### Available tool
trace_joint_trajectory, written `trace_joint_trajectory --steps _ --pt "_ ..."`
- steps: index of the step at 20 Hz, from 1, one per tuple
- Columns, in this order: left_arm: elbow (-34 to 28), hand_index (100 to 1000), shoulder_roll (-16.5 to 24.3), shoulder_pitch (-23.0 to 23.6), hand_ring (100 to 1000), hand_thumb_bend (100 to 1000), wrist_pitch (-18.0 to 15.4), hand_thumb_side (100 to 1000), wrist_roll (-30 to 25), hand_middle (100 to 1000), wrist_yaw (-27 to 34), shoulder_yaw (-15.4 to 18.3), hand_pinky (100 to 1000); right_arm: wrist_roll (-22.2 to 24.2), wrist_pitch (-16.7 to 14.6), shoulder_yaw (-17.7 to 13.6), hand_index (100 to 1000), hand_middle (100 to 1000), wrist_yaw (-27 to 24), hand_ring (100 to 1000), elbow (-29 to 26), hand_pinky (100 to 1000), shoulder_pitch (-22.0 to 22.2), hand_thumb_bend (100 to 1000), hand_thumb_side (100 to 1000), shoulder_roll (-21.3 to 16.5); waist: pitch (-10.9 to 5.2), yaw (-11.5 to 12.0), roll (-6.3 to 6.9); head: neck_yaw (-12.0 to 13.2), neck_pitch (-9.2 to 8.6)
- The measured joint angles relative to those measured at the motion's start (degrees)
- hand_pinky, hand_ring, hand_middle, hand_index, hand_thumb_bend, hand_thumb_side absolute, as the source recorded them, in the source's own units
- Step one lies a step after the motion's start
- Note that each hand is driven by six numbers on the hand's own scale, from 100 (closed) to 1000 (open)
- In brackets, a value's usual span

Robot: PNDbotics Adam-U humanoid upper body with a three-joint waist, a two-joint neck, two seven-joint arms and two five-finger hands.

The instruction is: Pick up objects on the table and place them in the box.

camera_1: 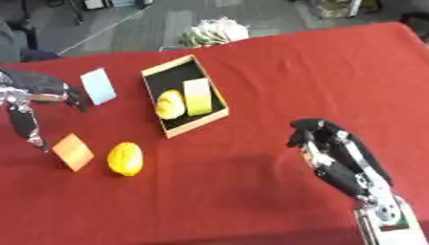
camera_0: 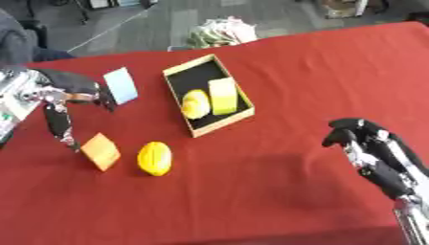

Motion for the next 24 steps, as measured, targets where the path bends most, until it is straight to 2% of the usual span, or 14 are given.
trace_joint_trajectory --steps 8,16,24 --pt "-1.80 819 0.48 2.27 764 662 2.49 100 -2.87 735 3.86 -1.12 856 0.19 -0.03 0.04 731 544 0.00 595 0.02 728 -0.01 100 428 0.00 0.00 0.29 -0.01 -0.02 0.00" --pt "-0.88 764 -1.39 2.58 705 619 1.68 100 -2.01 662 2.95 -2.24 818 0.25 0.00 0.19 731 544 0.01 595 0.19 728 -0.02 100 423 0.01 0.00 0.28 -0.02 -0.02 0.00" --pt "0.91 624 -2.14 2.74 557 527 0.22 100 1.86 503 -0.26 -2.43 699 0.26 0.00 0.34 732 544 0.03 594 0.37 728 -0.02 100 421 0.01 0.00 0.29 -0.02 -0.03 0.00"
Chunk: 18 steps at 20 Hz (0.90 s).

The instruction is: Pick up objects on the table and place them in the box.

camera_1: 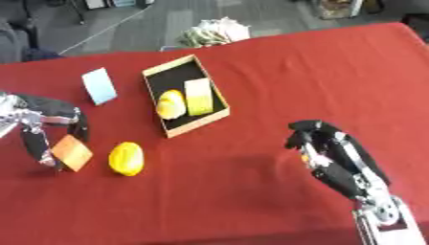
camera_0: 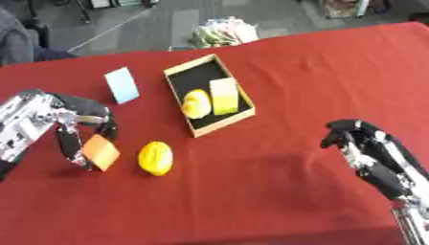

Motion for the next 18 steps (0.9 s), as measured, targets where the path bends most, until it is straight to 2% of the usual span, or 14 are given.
trace_joint_trajectory --steps 4,5,6,11,15,18 --pt "0.18 549 0.00 0.04 490 468 -0.06 100 2.10 433 -0.79 0.30 640 -0.01 -0.01 0.00 731 544 0.02 594 0.00 727 0.00 100 422 0.00 0.00 0.01 0.00 -0.04 0.00" --pt "0.17 533 0.00 0.05 475 374 0.00 100 2.55 415 -0.80 0.44 627 -0.01 -0.01 0.00 732 544 0.03 594 0.00 728 0.00 100 426 0.00 0.00 0.01 0.00 -0.05 0.00" --pt "0.09 532 0.00 0.06 474 451 0.10 100 2.95 413 -0.77 0.67 626 -0.02 -0.02 0.00 732 544 0.03 594 0.00 727 0.00 100 422 0.00 0.00 0.01 0.00 -0.07 0.00" --pt "-2.43 531 0.04 -0.83 469 430 1.19 100 3.57 407 1.00 2.19 632 -0.15 -0.10 -0.01 731 544 0.07 594 0.01 728 0.01 100 421 0.00 0.00 0.03 0.00 -0.34 0.00" --pt "-5.37 532 -0.05 -5.79 472 434 2.77 100 3.61 410 2.24 3.73 641 -0.19 -0.09 0.00 731 544 0.11 594 0.03 728 0.05 100 418 0.00 -0.03 0.03 0.00 -0.48 0.00" --pt "-5.32 547 -2.47 -10.99 489 436 3.98 100 4.06 424 1.77 4.43 659 -0.17 -0.08 0.01 731 544 0.12 593 0.16 728 0.08 100 414 0.01 -0.06 -0.06 0.00 -0.53 0.00"
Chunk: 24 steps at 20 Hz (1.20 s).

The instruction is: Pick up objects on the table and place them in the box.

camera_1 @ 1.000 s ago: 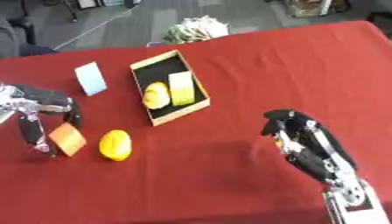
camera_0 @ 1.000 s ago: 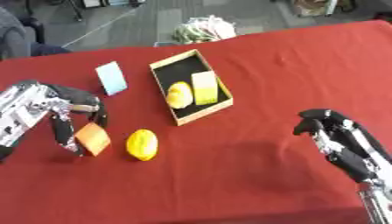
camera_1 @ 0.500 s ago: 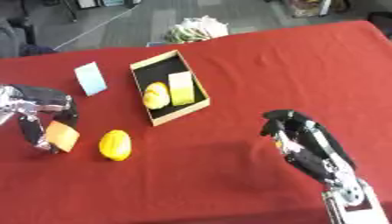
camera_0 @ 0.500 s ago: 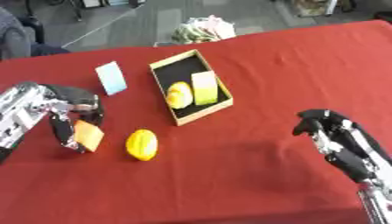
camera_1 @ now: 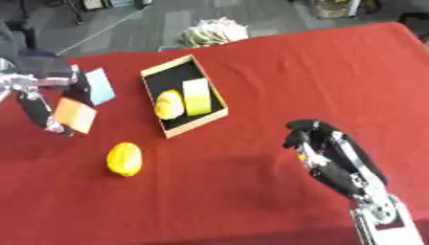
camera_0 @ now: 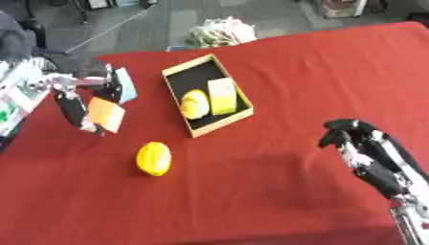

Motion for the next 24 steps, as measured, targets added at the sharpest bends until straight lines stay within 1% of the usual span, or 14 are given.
trace_joint_trajectory --steps 4,6,9,11,13,15,18,21,24 --pt "4.61 574 -6.39 -6.48 514 444 1.38 100 2.56 456 -3.17 0.18 689 0.11 0.11 0.27 731 543 0.00 593 0.24 728 0.13 100 400 0.07 0.00 -0.56 -0.06 0.04 0.00" --pt "7.92 595 -9.89 -8.86 531 438 1.68 100 4.76 474 -5.69 0.19 708 0.21 0.17 0.57 731 543 0.00 593 0.37 728 0.05 100 403 0.22 0.06 -1.25 -0.40 0.14 -0.02" --pt "12.81 607 -14.27 -10.87 541 434 1.68 100 8.60 485 -9.24 0.32 720 0.47 0.29 1.08 731 543 0.00 593 0.53 727 -0.41 100 399 0.59 0.09 -2.12 -0.85 0.26 -0.15" --pt "15.40 610 -16.41 -11.91 544 440 1.61 100 11.16 488 -10.85 0.53 725 0.56 0.29 1.15 731 543 0.00 592 0.55 728 -0.68 100 399 0.60 0.65 -2.59 -0.87 0.29 -0.59" --pt "17.37 607 -18.14 -12.48 543 437 1.55 100 13.73 487 -11.68 0.58 726 0.58 0.29 1.36 731 543 0.00 592 0.56 727 -0.98 100 399 0.63 1.20 -3.01 -0.89 0.39 -0.75" --pt "18.68 611 -19.44 -12.85 545 437 1.55 100 16.25 490 -11.89 0.59 729 0.62 0.29 1.43 731 543 0.00 592 0.56 728 -1.19 100 399 0.72 1.26 -3.16 -0.97 0.51 -1.11" --pt "19.57 615 -20.73 -13.26 549 438 1.54 100 19.31 495 -11.62 0.49 736 0.75 0.33 1.50 731 543 0.00 592 0.56 728 -1.57 100 399 1.00 1.58 -3.51 -1.07 0.57 -1.20" --pt "19.71 618 -21.49 -13.60 552 439 1.47 100 21.09 498 -11.21 0.07 738 0.89 0.37 1.77 731 543 0.00 592 0.56 728 -1.66 100 397 1.02 1.73 -3.89 -1.08 0.66 -1.53" --pt "19.72 623 -22.18 -13.81 556 440 1.33 100 21.42 501 -11.07 -0.58 740 0.95 0.39 1.79 731 543 0.00 592 0.56 728 -1.70 100 398 1.03 1.81 -4.17 -1.09 0.88 -1.60"
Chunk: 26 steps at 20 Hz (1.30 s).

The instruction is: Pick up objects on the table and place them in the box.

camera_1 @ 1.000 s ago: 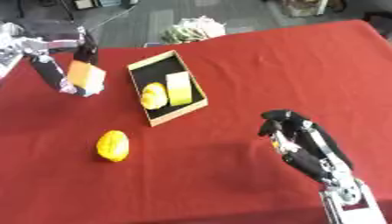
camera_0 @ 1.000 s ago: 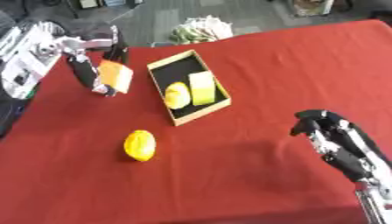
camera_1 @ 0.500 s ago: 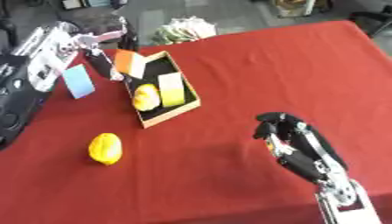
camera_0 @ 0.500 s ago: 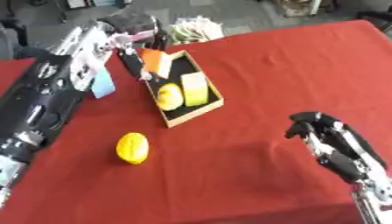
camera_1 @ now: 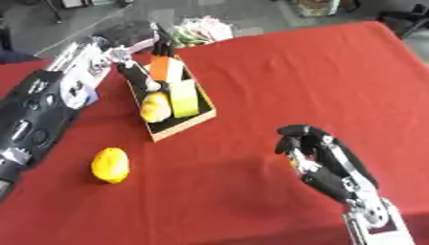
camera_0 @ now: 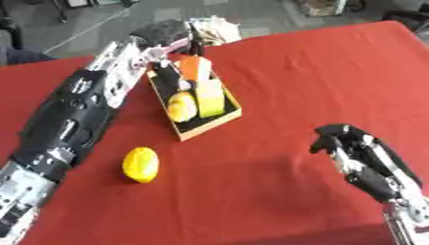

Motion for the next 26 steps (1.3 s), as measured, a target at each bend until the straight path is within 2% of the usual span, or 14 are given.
trace_joint_trajectory --steps 10,18,26 --pt "0.18 677 -0.55 0.05 595 476 -1.52 100 -2.91 547 -0.60 -1.38 761 0.09 0.07 0.23 731 544 0.00 592 0.17 728 -0.19 100 399 0.02 0.02 -0.12 0.00 0.20 -0.01" --pt "0.42 771 -0.56 0.18 668 516 -0.92 100 -5.24 648 -3.68 -1.40 801 0.11 0.09 0.32 732 544 0.00 592 0.31 728 -0.21 100 398 0.02 0.02 -0.15 0.00 0.20 -0.02" --pt "0.42 804 -0.55 0.27 688 514 -0.40 100 -6.61 684 -4.02 -1.16 810 0.13 0.10 0.34 732 544 0.08 592 0.35 729 -0.21 100 397 0.02 0.02 -0.15 0.00 0.17 -0.07"
